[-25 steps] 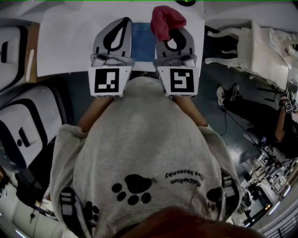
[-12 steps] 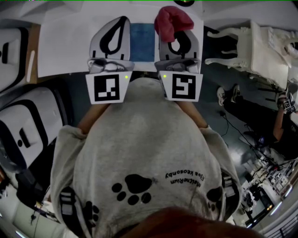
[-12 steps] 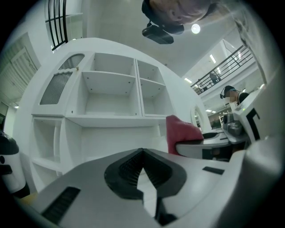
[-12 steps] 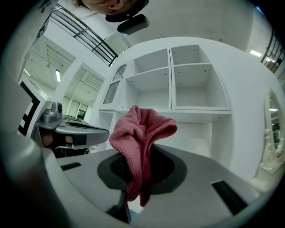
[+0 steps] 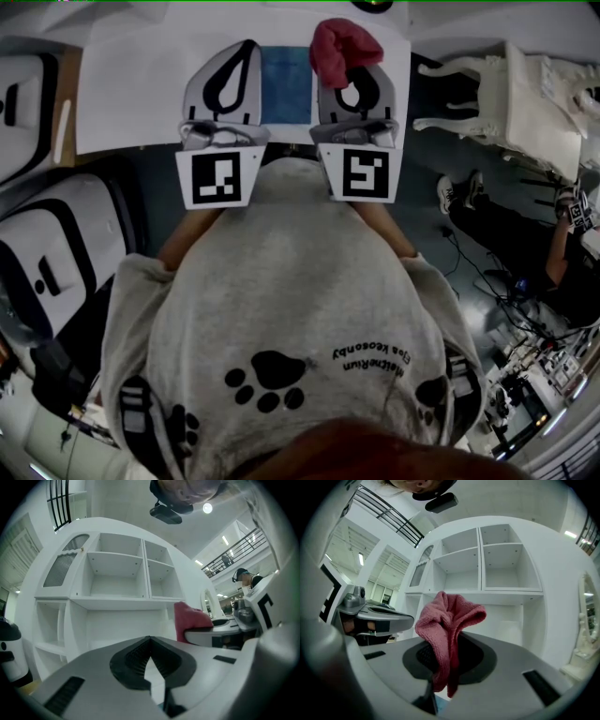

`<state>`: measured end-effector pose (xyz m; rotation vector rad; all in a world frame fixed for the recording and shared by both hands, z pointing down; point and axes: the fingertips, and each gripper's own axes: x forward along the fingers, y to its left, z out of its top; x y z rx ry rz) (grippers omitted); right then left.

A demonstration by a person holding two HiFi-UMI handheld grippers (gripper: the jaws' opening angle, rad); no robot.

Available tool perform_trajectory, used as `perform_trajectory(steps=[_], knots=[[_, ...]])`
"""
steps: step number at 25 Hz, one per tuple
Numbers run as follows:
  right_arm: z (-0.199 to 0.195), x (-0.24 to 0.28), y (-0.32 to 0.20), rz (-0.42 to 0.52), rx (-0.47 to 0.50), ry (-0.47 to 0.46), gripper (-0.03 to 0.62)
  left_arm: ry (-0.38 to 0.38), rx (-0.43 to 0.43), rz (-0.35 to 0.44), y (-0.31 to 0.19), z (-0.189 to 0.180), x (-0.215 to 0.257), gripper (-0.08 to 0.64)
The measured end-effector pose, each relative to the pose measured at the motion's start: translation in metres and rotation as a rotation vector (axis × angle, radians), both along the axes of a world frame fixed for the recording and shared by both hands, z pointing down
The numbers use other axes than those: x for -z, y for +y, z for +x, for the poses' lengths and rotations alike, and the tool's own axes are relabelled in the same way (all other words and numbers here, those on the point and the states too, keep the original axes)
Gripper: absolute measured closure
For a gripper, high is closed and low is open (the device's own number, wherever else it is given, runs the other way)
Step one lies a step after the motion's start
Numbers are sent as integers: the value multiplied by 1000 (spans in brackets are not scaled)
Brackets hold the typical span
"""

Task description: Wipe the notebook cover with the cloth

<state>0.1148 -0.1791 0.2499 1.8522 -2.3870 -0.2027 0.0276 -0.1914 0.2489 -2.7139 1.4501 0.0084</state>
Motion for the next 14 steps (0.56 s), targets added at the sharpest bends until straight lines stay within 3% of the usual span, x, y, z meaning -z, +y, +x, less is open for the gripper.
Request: perform_trajectory(steps=[14], knots=[[3,-7,3,-6,-2,4,518,-6,-3,-3,4,4,-5,549]])
